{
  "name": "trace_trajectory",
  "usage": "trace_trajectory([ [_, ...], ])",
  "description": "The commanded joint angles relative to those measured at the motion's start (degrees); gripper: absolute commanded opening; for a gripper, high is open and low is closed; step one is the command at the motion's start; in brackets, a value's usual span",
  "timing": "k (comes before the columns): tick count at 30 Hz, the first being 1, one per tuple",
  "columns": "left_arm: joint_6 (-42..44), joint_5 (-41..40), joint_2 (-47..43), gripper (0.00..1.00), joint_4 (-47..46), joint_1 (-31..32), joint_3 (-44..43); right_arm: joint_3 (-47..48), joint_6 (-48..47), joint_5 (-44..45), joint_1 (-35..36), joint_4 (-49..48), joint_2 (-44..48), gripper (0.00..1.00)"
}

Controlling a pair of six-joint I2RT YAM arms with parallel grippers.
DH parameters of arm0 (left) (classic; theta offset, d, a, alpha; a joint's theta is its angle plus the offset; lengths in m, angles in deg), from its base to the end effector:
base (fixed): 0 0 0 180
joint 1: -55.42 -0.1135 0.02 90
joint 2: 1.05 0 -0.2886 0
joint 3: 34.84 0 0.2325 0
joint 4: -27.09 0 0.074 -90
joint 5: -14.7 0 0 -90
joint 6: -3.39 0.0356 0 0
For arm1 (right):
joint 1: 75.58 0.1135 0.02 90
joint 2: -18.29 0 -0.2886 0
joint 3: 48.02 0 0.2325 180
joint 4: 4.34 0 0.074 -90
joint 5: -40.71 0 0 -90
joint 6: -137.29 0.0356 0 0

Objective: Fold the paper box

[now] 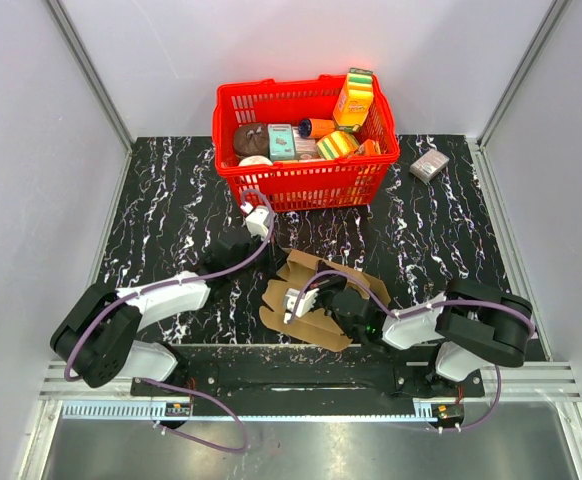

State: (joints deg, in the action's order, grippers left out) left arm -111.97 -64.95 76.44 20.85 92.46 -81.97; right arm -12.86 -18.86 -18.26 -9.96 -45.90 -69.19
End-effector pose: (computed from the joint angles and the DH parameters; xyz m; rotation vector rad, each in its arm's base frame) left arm 0.2018 -0.1603 0.2332 0.3348 2.0678 -0.8639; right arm 0.1208 0.2220 0.1983 -1.4012 1.0581 -0.4816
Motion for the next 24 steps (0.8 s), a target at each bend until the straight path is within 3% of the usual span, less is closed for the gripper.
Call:
trace_trajectory([
  [1, 0.49, -0.41, -0.85, 0.0, -2.37, 0.23, -2.62, -0.08, 0.76, 1.75, 0.64, -6.5, -2.86, 0.0],
  [8, 2.69, -7.88, -4.89, 0.0, 5.18, -0.21, -2.88, 0.36, -0.29, 5.36, 0.73, -11.69, -6.47, 0.0],
  [17, 2.25, -13.15, -17.8, 0.0, 10.38, -2.67, -4.2, 0.62, -2.58, 7.56, 1.0, -14.06, -7.26, 0.0],
  [20, 0.67, -16.06, -18.61, 0.0, 10.99, -5.3, -3.76, 0.45, -2.76, 8.0, 1.17, -14.33, -7.0, 0.0],
  [24, -3.54, -14.75, -13.35, 0.0, 12.66, -10.48, -4.2, 0.45, -3.02, 8.0, 1.43, -14.15, -6.74, 0.0],
])
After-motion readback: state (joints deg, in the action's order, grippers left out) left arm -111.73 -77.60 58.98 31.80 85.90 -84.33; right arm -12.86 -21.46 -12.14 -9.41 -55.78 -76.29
